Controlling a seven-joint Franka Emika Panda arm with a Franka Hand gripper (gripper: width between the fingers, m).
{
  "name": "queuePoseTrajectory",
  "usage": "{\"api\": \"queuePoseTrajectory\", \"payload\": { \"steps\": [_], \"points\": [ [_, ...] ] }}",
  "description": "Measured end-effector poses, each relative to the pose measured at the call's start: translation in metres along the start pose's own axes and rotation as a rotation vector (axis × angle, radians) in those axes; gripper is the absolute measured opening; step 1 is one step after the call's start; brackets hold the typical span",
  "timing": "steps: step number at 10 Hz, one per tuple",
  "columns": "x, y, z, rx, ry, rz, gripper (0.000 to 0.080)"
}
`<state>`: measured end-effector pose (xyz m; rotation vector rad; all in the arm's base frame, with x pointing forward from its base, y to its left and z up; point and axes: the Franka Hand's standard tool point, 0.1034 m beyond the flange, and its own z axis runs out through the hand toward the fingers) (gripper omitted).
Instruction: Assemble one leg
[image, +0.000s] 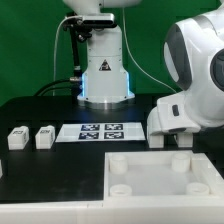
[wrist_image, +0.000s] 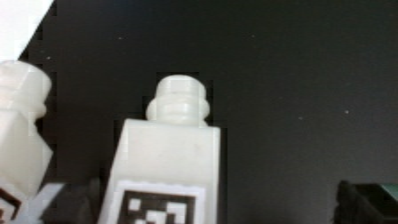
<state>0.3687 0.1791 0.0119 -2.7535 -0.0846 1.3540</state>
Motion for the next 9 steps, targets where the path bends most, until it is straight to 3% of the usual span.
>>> {"api": "queuePoseTrajectory", "payload": {
  "steps": [2,4,5,6,9],
  "points": [
    [0.0015,-0.0007,-0.0005,0.001,0.008,-0.001,0.0649],
    [0.0015,-0.0007,-0.0004,0.001,0.008,-0.001,0.0393],
    [0.0014,-0.0008,-0.0005,0.001,0.008,-0.001,0.0393],
    [0.0014,-0.0008,-0.0005,0.001,0.008,-0.001,0.0287],
    [0.0014,-0.0008,-0.0005,0.001,0.007,-0.001,0.0288]
  ]
}}
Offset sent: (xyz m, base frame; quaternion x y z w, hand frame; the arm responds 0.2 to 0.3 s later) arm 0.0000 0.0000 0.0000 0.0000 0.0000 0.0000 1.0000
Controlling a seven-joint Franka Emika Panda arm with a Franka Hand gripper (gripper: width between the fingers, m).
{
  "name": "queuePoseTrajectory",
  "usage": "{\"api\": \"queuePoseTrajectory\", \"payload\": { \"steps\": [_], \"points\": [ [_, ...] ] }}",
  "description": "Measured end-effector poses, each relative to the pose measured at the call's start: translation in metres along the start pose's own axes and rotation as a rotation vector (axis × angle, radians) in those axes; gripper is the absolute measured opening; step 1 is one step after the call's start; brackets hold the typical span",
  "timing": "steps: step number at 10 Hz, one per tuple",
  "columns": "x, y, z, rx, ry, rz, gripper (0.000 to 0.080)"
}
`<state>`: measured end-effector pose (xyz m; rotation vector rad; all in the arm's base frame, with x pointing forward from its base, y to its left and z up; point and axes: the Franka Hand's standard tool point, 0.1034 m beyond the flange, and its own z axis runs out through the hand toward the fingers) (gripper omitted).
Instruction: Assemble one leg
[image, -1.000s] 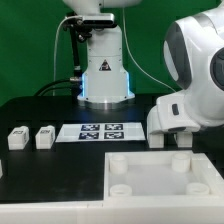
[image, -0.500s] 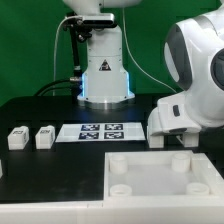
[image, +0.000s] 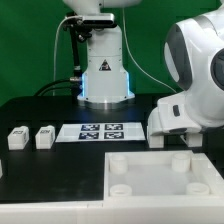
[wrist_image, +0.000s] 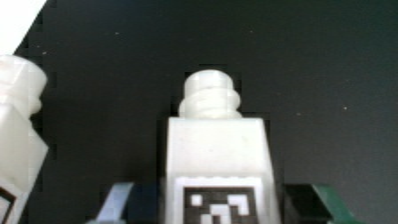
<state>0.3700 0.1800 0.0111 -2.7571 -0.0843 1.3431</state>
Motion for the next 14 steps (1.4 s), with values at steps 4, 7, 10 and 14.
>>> {"api": "queuePoseTrajectory", "payload": {
  "steps": [4,7,10,14],
  "points": [
    [-0.001,0.002,-0.005,0.001,-0.005,-0.019,0.0288],
    [-0.01,0.018,-0.056,0.016,0.038,-0.074,0.0288],
    [-0.019,0.032,-0.109,0.009,0.358,-0.108,0.0289],
    [-0.02,0.041,-0.126,-0.014,0.72,-0.098,0.029]
  ]
}}
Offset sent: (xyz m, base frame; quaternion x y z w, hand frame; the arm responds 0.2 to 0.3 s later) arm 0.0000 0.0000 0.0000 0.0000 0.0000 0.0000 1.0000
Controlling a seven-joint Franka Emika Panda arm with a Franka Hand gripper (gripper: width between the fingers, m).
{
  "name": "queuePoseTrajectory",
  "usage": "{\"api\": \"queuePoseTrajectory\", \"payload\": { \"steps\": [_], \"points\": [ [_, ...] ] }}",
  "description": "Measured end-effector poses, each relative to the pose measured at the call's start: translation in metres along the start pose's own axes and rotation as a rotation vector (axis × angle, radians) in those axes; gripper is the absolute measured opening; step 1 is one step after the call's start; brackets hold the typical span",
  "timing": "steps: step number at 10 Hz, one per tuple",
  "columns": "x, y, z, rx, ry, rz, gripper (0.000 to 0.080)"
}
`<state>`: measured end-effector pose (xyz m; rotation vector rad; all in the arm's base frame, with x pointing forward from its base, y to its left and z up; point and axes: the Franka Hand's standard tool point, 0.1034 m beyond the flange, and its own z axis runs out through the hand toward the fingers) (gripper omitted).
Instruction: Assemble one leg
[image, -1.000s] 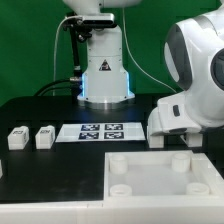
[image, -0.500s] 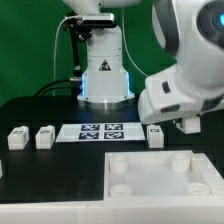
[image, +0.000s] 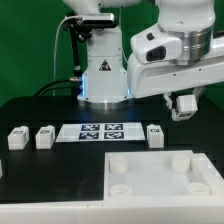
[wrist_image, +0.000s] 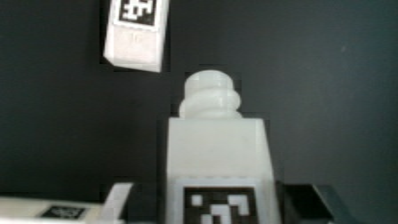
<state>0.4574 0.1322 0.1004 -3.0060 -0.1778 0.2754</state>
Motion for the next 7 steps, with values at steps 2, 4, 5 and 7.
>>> {"api": "queuePoseTrajectory", "payload": {
  "steps": [2,4,5,7],
  "points": [
    [0.018,0.008,-0.008,-0.013,0.173,-0.046,0.029],
    [0.055,0.025,-0.045,-0.035,0.368,-0.096,0.029],
    [0.068,0.025,-0.064,-0.043,0.456,-0.096,0.029],
    [0.08,0.027,-0.086,-0.066,0.7,-0.1,0.029]
  ]
}}
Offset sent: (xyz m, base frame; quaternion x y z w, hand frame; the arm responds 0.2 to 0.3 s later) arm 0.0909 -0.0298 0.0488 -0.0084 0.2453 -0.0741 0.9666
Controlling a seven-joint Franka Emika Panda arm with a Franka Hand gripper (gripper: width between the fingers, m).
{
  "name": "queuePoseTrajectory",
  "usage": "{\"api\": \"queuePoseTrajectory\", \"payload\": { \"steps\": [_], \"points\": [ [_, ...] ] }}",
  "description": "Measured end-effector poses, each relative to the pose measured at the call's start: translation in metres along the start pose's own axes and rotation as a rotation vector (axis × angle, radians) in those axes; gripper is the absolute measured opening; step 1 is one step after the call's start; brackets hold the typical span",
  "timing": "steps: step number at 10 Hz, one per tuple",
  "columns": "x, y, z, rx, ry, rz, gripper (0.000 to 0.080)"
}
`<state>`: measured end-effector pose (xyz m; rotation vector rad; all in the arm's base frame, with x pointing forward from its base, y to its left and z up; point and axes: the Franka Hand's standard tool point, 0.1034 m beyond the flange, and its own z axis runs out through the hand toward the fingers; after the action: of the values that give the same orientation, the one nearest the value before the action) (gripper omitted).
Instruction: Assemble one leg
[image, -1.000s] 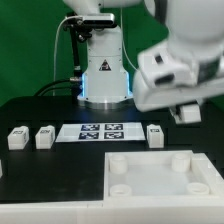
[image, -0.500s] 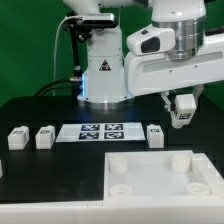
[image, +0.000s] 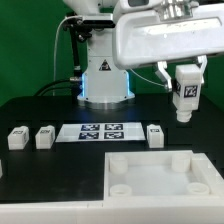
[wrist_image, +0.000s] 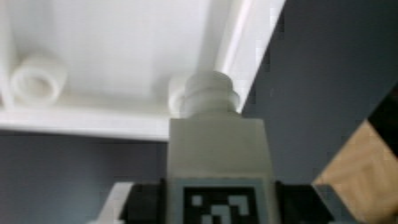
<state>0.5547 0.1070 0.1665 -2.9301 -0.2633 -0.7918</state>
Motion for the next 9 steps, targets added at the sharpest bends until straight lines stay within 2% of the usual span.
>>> {"api": "queuePoseTrajectory", "payload": {
  "steps": [1,2,3,4,5,6,7,8,9],
  "points": [
    [-0.001,0.004,0.0,-0.014,0.093,0.002,0.029],
    [-0.009,0.005,0.006,-0.02,0.14,0.008,0.029],
    [-0.02,0.003,0.014,-0.008,0.048,0.008,0.029],
    [-0.013,0.004,0.009,-0.012,0.075,0.007,0.029],
    [-0.015,0.005,0.013,-0.011,0.071,0.008,0.029],
    [-0.006,0.005,0.021,-0.005,0.061,0.005,0.029],
    [0.013,0.004,0.027,0.001,0.08,0.005,0.029],
    [0.022,0.004,0.038,0.006,0.088,0.01,0.029],
    [0.025,0.005,0.048,0.011,0.087,0.015,0.029]
  ]
}}
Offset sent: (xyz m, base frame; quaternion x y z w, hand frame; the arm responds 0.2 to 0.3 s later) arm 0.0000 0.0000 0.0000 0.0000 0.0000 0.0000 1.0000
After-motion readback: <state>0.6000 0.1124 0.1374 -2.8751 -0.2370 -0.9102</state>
